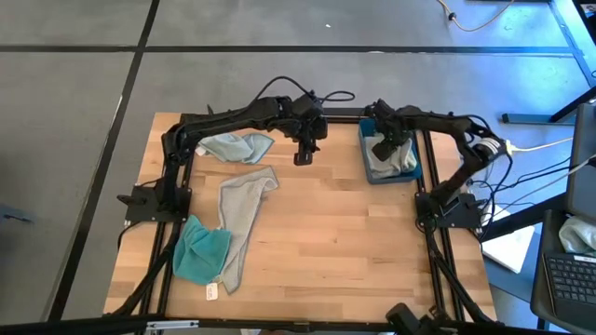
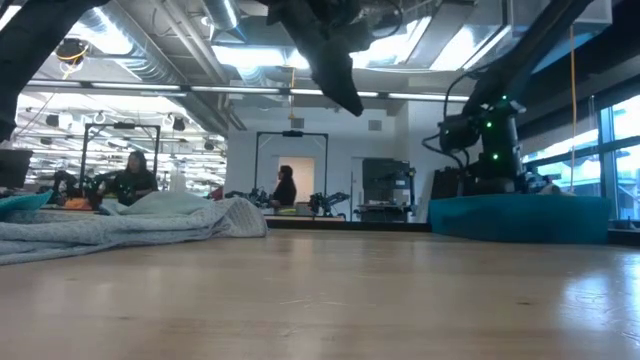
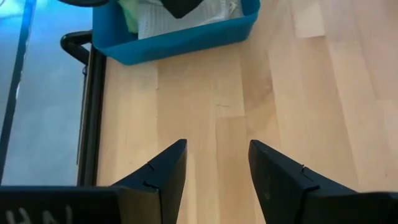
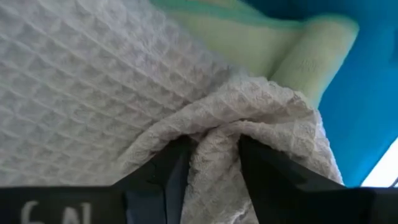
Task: Fold microfiber towels
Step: Put the top grey microfiber cloth into the blue bin, then fold the grey microfiber cloth
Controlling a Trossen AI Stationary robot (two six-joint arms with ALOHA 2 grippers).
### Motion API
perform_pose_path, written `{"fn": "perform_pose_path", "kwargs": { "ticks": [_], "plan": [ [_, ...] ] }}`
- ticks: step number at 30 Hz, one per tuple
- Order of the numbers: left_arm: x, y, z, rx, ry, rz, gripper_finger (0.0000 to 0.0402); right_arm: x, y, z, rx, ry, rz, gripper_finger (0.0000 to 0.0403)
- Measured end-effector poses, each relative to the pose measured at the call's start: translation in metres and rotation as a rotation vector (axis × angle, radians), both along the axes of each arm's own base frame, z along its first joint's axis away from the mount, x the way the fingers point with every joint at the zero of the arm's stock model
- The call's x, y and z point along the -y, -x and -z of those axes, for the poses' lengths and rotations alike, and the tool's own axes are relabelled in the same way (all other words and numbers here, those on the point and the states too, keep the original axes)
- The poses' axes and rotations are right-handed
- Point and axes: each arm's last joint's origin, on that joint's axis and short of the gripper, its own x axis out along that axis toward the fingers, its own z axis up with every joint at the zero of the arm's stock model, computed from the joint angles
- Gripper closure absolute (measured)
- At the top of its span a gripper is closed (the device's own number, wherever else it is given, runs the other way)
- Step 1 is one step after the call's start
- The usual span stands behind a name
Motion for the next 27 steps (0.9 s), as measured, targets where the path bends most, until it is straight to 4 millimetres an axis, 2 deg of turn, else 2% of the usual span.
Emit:
{"fn": "perform_pose_path", "kwargs": {
  "ticks": [4,9,12,17,18,23,27],
  "plan": [
    [-0.001,0.001,0.000,-0.006,0.001,-0.006,0.0237,0.001,-0.002,0.001,-0.010,0.002,-0.007,0.0262],
    [0.000,0.003,0.006,-0.041,0.015,-0.017,0.0237,-0.001,-0.001,-0.011,0.017,0.035,-0.010,0.0263],
    [0.000,0.006,0.004,-0.048,0.009,-0.042,0.0237,-0.008,-0.002,-0.027,0.051,0.079,-0.027,0.0263],
    [0.006,0.023,-0.012,-0.101,-0.031,-0.143,0.0237,-0.028,-0.003,-0.064,0.159,0.199,-0.075,0.0263],
    [0.009,0.029,-0.013,-0.132,-0.027,-0.164,0.0237,-0.033,-0.003,-0.071,0.196,0.215,-0.082,0.0263],
    [0.031,0.055,-0.020,-0.076,0.004,-0.222,0.0237,-0.063,-0.008,-0.106,0.516,0.189,-0.192,0.0263],
    [0.053,0.080,-0.005,-0.023,0.024,-0.287,0.0237,-0.090,-0.021,-0.121,0.845,0.175,-0.441,0.0263]
  ]
}}
